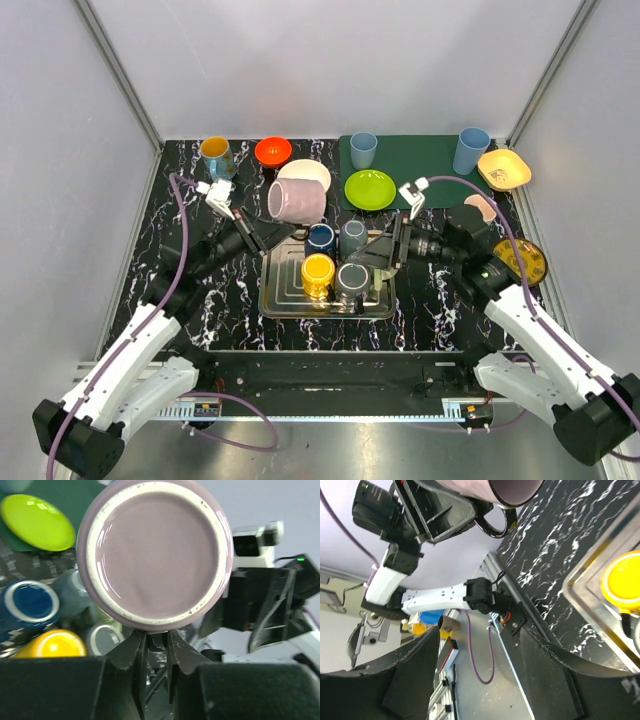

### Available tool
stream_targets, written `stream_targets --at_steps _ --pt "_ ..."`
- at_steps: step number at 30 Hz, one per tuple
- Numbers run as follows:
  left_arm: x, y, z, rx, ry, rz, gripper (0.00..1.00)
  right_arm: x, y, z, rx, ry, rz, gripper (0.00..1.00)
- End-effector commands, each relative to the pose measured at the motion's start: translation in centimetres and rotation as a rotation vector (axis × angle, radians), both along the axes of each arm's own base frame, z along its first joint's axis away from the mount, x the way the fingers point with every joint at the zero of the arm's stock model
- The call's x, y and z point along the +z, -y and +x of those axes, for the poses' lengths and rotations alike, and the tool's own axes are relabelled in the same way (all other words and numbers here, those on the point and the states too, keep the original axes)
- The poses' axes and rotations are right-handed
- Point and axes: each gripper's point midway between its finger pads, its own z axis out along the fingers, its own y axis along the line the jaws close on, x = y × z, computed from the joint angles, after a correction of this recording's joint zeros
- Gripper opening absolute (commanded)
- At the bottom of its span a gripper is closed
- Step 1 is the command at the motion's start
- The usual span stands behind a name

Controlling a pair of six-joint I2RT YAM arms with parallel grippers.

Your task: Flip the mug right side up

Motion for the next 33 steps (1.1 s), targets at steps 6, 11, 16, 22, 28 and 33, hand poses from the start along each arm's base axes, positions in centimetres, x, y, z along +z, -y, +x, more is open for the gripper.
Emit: stream_targets --at_steps 6,11,16,22,28,33 --pt "11.5 4.5 -4.8 -0.287 0.274 -0.426 0.0 3.9 -3.8 -0.7 0.086 0.103 0.107 0.7" --pt "11.8 5.9 -5.9 -0.341 0.272 -0.436 0.0 5.9 -3.9 1.6 -0.029 0.16 0.183 0.69" --pt "11.3 6.4 -6.3 -0.363 0.254 -0.433 0.0 7.3 -3.8 3.1 -0.101 0.198 0.225 0.66" --pt "11.0 7.0 -6.6 -0.397 0.242 -0.42 0.0 7.8 -4.7 3.1 -0.046 0.194 0.252 0.46" --pt "10.4 7.7 -6.9 -0.425 0.226 -0.41 0.0 8.8 -5.3 1.8 0.051 0.22 0.282 0.38" --pt "9.8 8.3 -7.2 -0.457 0.211 -0.4 0.0 9.4 -5.1 1.3 0.068 0.241 0.293 0.0"
